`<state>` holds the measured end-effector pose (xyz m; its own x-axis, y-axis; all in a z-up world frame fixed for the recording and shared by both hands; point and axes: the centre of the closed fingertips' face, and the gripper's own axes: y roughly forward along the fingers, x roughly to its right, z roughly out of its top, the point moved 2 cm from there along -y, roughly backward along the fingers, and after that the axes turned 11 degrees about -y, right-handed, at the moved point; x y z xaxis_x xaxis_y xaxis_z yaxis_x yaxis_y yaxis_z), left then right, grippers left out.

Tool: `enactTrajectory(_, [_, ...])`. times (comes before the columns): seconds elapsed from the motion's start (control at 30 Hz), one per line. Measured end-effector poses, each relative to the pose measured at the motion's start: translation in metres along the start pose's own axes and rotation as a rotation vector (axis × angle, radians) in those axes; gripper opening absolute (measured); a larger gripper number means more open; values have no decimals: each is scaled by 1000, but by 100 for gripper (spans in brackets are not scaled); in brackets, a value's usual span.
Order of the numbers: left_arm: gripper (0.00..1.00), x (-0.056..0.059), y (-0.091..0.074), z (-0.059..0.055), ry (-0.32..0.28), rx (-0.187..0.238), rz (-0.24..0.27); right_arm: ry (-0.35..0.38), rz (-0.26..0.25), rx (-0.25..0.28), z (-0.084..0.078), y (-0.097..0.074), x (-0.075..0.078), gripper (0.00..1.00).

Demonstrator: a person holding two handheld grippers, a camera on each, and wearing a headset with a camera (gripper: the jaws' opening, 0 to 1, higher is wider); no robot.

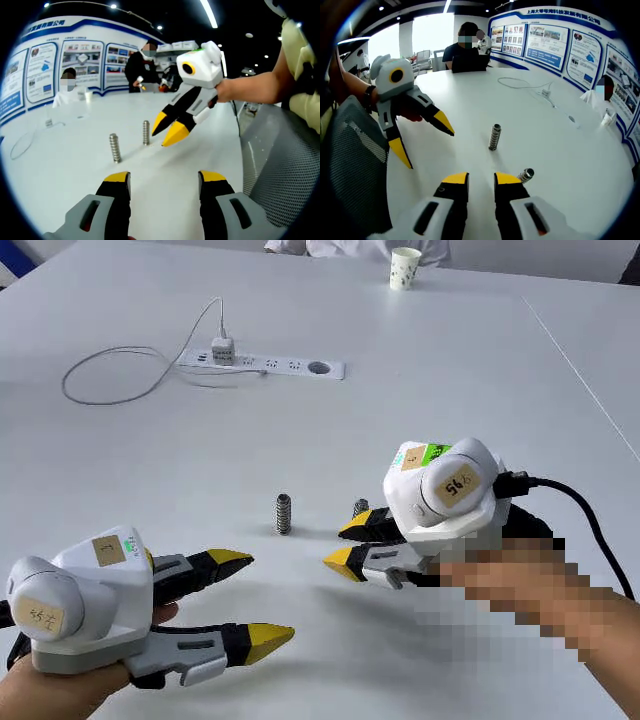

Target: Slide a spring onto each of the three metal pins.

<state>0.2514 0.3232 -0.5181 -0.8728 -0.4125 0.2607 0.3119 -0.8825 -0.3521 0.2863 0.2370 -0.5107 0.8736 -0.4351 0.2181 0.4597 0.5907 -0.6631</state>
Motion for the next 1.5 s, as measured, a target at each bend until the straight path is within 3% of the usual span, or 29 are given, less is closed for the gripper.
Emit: enactTrajectory(1.5, [56,-2,2,1,-2,0,0,48,-23,-2,-28,-29,-6,27])
